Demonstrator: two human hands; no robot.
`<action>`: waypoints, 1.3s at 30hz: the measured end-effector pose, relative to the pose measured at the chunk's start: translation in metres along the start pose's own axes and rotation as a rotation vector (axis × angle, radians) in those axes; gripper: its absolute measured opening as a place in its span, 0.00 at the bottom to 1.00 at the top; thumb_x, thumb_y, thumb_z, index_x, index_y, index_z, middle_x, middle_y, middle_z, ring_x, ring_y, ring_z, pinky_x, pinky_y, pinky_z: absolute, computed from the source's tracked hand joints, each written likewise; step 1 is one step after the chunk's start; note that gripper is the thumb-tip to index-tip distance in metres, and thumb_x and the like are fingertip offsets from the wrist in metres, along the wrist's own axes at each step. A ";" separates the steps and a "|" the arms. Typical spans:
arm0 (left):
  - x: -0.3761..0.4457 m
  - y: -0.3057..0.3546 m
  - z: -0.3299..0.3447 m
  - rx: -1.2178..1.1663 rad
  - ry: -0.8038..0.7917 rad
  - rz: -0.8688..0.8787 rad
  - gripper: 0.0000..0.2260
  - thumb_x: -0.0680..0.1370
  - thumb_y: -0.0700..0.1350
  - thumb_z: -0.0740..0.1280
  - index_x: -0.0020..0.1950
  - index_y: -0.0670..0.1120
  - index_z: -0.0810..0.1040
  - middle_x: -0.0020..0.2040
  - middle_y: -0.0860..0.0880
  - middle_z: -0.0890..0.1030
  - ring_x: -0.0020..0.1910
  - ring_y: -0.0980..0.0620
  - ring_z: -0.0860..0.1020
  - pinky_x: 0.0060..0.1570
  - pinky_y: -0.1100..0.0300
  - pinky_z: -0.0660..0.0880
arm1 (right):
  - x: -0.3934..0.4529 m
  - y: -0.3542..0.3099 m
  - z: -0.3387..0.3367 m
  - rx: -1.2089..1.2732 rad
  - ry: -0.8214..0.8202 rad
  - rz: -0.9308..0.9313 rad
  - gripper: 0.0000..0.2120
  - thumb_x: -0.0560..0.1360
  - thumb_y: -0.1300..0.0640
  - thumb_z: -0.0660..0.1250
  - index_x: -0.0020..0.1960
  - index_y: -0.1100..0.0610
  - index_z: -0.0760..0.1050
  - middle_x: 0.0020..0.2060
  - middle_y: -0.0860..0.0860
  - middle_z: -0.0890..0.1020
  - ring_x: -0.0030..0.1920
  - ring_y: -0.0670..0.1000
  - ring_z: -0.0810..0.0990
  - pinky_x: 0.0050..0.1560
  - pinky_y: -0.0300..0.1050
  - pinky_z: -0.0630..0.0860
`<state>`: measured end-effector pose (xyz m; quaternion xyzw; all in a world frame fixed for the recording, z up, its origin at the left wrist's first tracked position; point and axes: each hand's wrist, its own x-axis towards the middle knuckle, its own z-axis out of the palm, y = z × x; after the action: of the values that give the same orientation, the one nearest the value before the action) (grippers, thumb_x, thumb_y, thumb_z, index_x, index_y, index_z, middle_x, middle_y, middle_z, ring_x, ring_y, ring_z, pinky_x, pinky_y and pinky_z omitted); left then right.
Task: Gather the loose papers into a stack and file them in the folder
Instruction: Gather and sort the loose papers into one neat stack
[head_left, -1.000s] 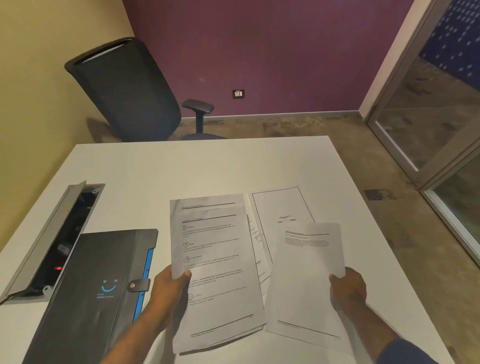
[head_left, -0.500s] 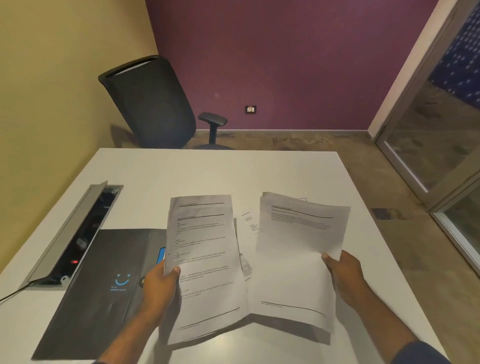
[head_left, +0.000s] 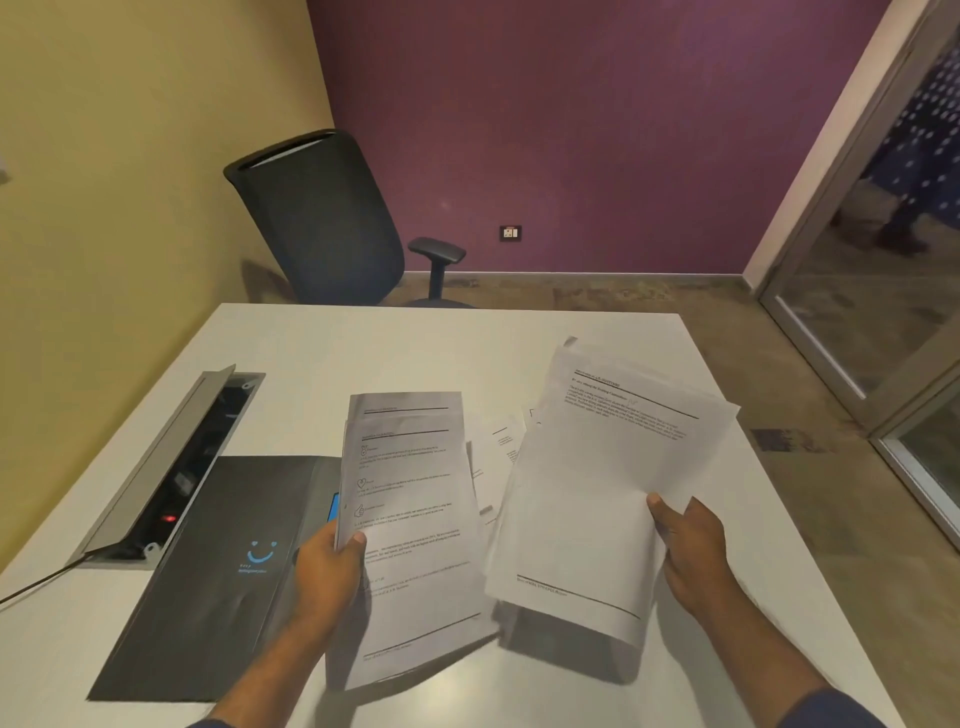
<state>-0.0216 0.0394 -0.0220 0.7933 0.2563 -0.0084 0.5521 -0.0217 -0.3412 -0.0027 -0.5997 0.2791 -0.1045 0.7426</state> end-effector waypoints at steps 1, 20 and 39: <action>-0.001 0.000 0.000 -0.004 -0.004 0.004 0.06 0.80 0.39 0.65 0.52 0.48 0.80 0.39 0.56 0.83 0.37 0.56 0.82 0.27 0.67 0.73 | -0.001 -0.001 0.001 0.007 -0.013 0.003 0.16 0.78 0.68 0.65 0.65 0.64 0.74 0.61 0.60 0.80 0.61 0.61 0.78 0.68 0.58 0.70; -0.035 0.041 0.011 -0.206 -0.575 -0.043 0.10 0.78 0.52 0.68 0.57 0.53 0.83 0.54 0.48 0.87 0.53 0.45 0.85 0.51 0.51 0.81 | -0.044 -0.009 0.075 -0.110 -0.366 0.059 0.10 0.75 0.68 0.68 0.52 0.55 0.80 0.42 0.46 0.88 0.41 0.45 0.87 0.35 0.34 0.80; -0.026 0.073 0.019 -0.337 -0.425 0.265 0.11 0.70 0.51 0.77 0.52 0.55 0.86 0.50 0.51 0.88 0.51 0.52 0.86 0.45 0.64 0.80 | -0.046 -0.035 0.092 -0.169 -0.453 -0.129 0.05 0.71 0.61 0.76 0.45 0.53 0.85 0.42 0.50 0.88 0.45 0.48 0.86 0.46 0.40 0.81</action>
<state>-0.0084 -0.0071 0.0421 0.6977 0.0271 -0.0595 0.7134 -0.0037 -0.2508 0.0556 -0.6845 0.0742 0.0092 0.7251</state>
